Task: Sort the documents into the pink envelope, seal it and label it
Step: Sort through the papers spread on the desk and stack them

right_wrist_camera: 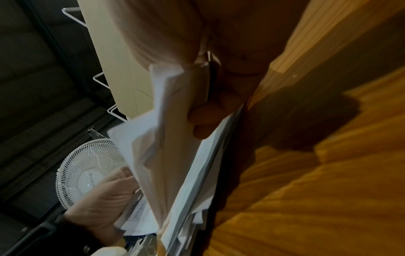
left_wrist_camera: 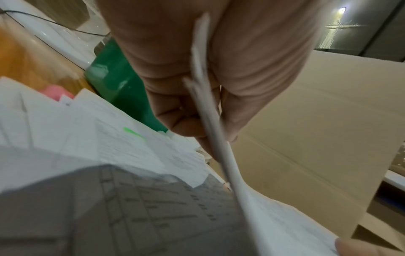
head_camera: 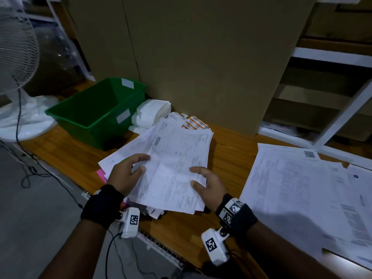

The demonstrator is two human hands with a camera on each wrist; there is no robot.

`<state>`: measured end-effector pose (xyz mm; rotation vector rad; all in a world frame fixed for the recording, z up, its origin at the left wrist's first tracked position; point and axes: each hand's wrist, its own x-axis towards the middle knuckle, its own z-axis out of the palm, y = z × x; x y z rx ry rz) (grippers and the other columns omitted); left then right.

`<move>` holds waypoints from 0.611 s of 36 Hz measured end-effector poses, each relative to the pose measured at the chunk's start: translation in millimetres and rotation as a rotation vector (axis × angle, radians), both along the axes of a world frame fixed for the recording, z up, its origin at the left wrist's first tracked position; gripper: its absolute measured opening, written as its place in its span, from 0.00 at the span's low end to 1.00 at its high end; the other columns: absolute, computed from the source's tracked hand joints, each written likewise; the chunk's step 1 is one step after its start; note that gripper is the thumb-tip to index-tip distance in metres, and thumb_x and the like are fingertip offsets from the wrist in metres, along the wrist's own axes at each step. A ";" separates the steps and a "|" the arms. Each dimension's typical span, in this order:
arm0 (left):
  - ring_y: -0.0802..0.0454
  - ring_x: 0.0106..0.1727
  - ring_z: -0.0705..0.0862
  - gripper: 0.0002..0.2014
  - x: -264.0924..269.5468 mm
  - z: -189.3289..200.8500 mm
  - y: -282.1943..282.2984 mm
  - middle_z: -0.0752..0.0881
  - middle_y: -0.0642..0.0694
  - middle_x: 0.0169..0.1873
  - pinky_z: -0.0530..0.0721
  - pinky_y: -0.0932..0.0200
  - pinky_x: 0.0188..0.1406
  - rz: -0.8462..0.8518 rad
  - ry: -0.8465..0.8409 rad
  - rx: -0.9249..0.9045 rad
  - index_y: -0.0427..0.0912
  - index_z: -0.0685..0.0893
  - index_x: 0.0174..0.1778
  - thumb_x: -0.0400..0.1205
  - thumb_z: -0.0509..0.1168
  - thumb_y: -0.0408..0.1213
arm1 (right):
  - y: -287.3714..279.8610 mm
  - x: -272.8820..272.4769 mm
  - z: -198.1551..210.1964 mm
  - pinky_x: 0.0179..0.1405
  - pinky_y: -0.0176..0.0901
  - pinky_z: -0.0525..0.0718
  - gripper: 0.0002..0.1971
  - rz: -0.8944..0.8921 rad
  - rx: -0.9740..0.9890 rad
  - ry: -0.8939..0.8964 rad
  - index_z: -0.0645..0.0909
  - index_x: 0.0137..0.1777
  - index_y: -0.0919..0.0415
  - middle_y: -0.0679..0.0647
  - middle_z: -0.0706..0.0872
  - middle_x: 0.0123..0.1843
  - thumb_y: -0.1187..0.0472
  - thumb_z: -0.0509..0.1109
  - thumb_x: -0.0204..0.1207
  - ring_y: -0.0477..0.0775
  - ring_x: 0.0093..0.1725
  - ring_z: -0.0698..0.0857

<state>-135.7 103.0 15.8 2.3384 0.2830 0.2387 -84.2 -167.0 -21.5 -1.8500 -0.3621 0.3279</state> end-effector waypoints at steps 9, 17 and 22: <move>0.41 0.72 0.80 0.13 5.1 4.4 22.4 0.82 0.40 0.71 0.78 0.43 0.73 0.122 -0.034 0.235 0.44 0.89 0.61 0.82 0.71 0.29 | 33.2 -10.5 5.4 0.68 0.40 0.79 0.30 0.052 -0.128 0.066 0.65 0.81 0.52 0.50 0.78 0.75 0.59 0.71 0.81 0.43 0.69 0.76; 0.45 0.65 0.83 0.12 14.5 8.2 -27.9 0.83 0.43 0.66 0.83 0.47 0.65 -0.080 -0.145 0.124 0.47 0.89 0.59 0.80 0.73 0.32 | -5.3 -14.2 20.8 0.41 0.53 0.90 0.23 0.014 -0.376 0.062 0.72 0.74 0.47 0.49 0.90 0.44 0.45 0.67 0.81 0.51 0.39 0.90; 0.58 0.59 0.85 0.10 29.3 10.2 -99.1 0.80 0.53 0.65 0.82 0.64 0.56 -0.332 -0.076 -0.047 0.52 0.88 0.57 0.83 0.71 0.35 | -66.6 -12.3 30.2 0.46 0.43 0.87 0.16 -0.232 -0.477 0.025 0.82 0.64 0.48 0.43 0.88 0.43 0.47 0.71 0.78 0.46 0.44 0.87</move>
